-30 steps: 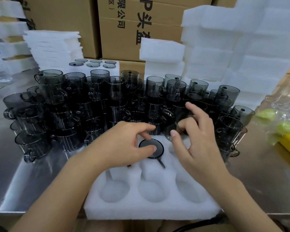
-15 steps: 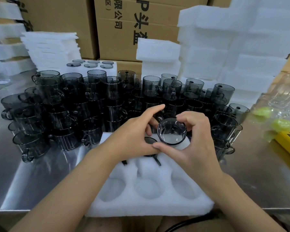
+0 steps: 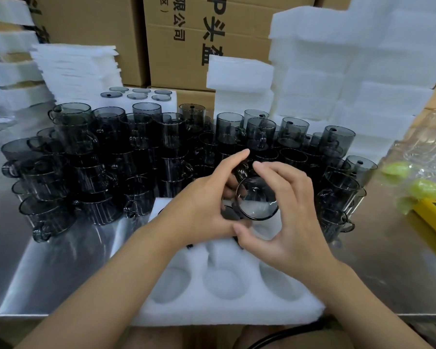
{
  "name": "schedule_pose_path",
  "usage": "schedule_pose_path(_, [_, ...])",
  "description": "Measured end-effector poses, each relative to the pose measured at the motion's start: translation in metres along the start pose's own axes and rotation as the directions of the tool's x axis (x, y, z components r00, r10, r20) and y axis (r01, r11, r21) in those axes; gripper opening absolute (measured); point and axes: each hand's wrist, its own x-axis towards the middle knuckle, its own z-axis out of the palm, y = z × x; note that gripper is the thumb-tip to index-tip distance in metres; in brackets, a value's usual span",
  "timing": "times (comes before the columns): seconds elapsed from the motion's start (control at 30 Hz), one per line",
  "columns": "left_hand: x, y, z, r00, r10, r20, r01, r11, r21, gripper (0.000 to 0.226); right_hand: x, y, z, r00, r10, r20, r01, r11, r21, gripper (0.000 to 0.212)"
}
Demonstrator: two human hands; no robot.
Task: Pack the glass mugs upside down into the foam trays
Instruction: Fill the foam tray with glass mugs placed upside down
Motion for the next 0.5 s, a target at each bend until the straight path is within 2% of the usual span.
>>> schedule_pose_path(0.17, [-0.001, 0.005, 0.000, 1.000, 0.015, 0.025, -0.014, 0.999, -0.036, 0.090, 0.001, -0.002, -0.003, 0.992, -0.003, 0.125, -0.001, 0.999, 0.037, 0.071])
schedule_pose_path(0.37, [-0.002, 0.001, -0.001, 0.998, -0.005, 0.062, 0.005, 1.000, -0.013, 0.098, 0.004, 0.001, -0.008, 0.986, 0.037, 0.165, -0.051, 0.995, 0.080, 0.063])
schedule_pose_path(0.5, [-0.003, -0.002, 0.000, 0.994, -0.034, 0.106, 0.029, 0.998, 0.048, 0.103, 0.010, 0.005, -0.021, 0.965, 0.227, 0.131, -0.243, 0.962, 0.121, 0.061])
